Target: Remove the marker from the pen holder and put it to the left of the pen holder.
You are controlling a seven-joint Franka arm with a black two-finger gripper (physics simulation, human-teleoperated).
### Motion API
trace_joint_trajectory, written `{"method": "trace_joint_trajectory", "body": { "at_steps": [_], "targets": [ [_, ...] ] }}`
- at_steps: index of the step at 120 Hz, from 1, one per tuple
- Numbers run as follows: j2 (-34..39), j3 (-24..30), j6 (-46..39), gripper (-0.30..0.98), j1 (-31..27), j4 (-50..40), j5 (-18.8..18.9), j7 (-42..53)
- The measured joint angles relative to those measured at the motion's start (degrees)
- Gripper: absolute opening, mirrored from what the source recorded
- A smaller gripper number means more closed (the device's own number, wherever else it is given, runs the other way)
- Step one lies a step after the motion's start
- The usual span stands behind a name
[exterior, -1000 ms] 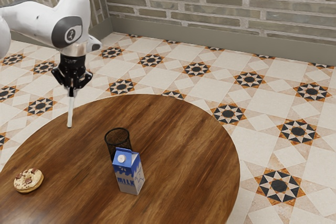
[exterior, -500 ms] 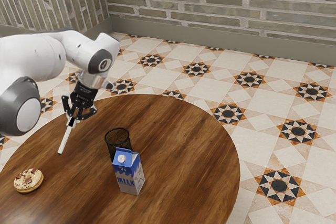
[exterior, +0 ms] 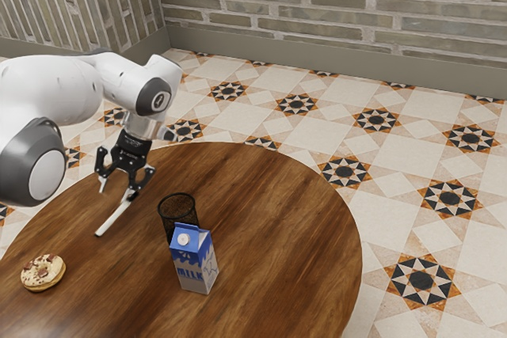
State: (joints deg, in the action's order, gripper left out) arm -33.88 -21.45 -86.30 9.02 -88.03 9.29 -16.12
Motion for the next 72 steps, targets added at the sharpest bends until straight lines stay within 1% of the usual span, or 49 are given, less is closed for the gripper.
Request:
{"method": "trace_joint_trajectory", "body": {
  "at_steps": [16, 24, 28, 39, 52, 56, 60, 65, 72],
  "targets": [
    [0.54, 0.0, -0.34, 0.46, 0.03, -0.09, -0.45, 0.21],
    [2.83, 0.01, -0.96, 0.51, 0.17, -0.94, -0.59, 0.31],
    [5.57, -0.01, -1.61, 0.53, 0.3, -2.52, -0.63, 0.33],
    [17.25, -0.05, -3.83, 0.58, 0.01, -8.98, -0.78, 0.35],
    [25.66, 1.02, -7.08, 0.61, 0.41, -11.36, -1.24, 1.64],
    [27.66, 1.77, -8.03, 0.62, 0.67, -10.92, -1.99, 2.67],
    [28.66, 2.08, -8.73, 0.62, 1.08, -9.87, -4.32, 3.75],
    [29.14, 2.31, -9.48, 0.63, 1.42, -8.97, -6.78, 5.02],
    [28.99, 2.57, -10.39, 0.64, 1.6, -8.37, -9.29, 6.64]
  ]
}}
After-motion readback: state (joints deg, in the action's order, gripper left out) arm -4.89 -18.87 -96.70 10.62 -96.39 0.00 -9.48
